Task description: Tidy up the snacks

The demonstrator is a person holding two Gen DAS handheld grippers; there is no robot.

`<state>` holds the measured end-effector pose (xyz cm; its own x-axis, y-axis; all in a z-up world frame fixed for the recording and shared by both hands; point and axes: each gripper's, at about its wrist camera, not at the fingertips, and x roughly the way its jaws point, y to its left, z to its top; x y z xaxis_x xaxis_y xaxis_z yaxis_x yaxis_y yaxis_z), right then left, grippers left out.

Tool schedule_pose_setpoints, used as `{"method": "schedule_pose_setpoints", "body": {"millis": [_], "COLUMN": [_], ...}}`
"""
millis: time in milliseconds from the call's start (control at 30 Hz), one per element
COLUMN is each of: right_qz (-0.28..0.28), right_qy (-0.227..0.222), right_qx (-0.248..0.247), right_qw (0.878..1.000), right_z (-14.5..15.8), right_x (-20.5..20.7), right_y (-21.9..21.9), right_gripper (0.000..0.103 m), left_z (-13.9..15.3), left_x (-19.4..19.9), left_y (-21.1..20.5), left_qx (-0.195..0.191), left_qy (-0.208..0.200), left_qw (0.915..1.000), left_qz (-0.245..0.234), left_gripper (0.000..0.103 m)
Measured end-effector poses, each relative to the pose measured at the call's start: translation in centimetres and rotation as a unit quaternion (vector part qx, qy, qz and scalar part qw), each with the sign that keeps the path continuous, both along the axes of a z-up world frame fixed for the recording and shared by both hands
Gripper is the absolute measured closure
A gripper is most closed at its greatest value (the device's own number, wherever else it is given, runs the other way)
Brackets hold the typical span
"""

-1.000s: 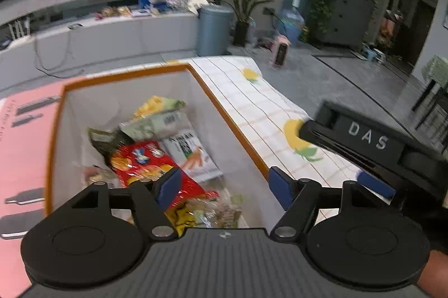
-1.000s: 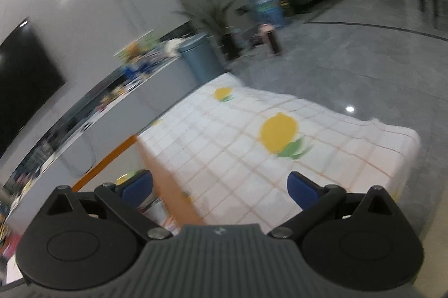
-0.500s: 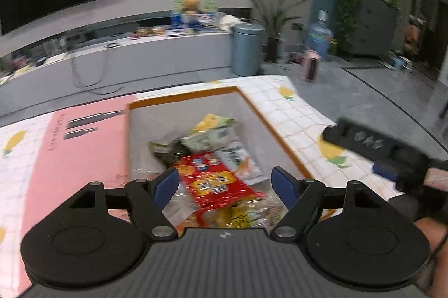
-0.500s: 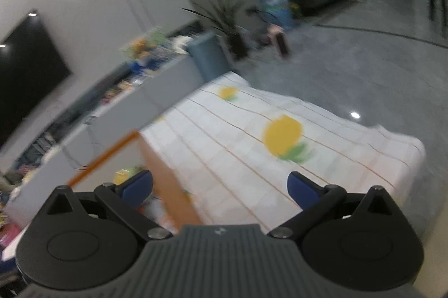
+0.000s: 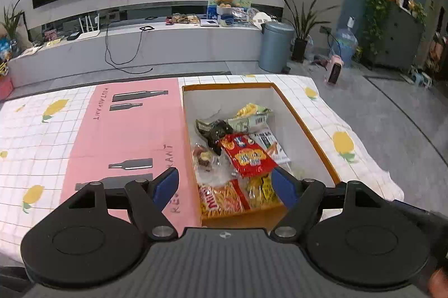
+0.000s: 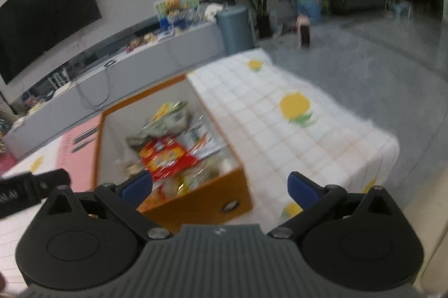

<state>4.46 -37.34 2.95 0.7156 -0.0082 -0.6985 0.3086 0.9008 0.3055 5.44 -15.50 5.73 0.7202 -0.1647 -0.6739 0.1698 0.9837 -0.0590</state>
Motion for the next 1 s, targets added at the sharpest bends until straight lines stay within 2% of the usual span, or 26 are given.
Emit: {"method": "schedule_pose_setpoints", "body": {"millis": [67, 133, 233, 333, 433, 567, 700, 867, 1000], "right_qz": [0.04, 0.07, 0.037, 0.031, 0.05, 0.052, 0.054, 0.048, 0.045], "right_qy": [0.028, 0.048, 0.08, 0.102, 0.107, 0.116, 0.111, 0.122, 0.122], "right_qx": [0.009, -0.012, -0.041, -0.032, -0.045, -0.099, -0.108, -0.128, -0.123], "right_qw": [0.999, 0.996, 0.995, 0.994, 0.992, 0.987, 0.987, 0.983, 0.984], "right_z": [0.3, 0.4, 0.6, 0.8, 1.6, 2.7, 3.3, 3.1, 2.8], "right_x": [-0.1, -0.3, -1.0, -1.1, -0.8, 0.1, 1.2, 2.6, 3.2], "right_y": [0.3, 0.8, 1.2, 1.5, 2.4, 3.5, 3.7, 4.3, 4.7], "right_gripper": [0.003, 0.003, 0.003, 0.003, 0.003, 0.003, 0.003, 0.003, 0.003], "left_z": [0.3, 0.7, 1.2, 1.1, 0.7, 0.5, 0.4, 0.3, 0.0], "left_x": [-0.6, -1.1, -1.7, -1.8, -1.3, -0.6, 0.4, 1.5, 2.1], "left_y": [0.1, 0.2, 0.0, -0.4, -0.7, -0.8, -0.6, -0.7, -0.3], "left_qx": [0.002, 0.001, 0.016, 0.027, 0.016, 0.006, -0.006, 0.013, 0.008], "left_qy": [0.005, 0.008, 0.006, 0.016, 0.042, 0.057, 0.061, 0.063, 0.068], "left_qw": [1.0, 1.0, 0.9998, 0.9995, 0.999, 0.9984, 0.998, 0.9978, 0.9975], "left_qz": [-0.001, 0.001, 0.006, 0.008, 0.003, 0.001, 0.012, 0.015, 0.016], "left_gripper": [0.015, 0.015, 0.015, 0.015, 0.015, 0.016, 0.017, 0.02, 0.022]}}
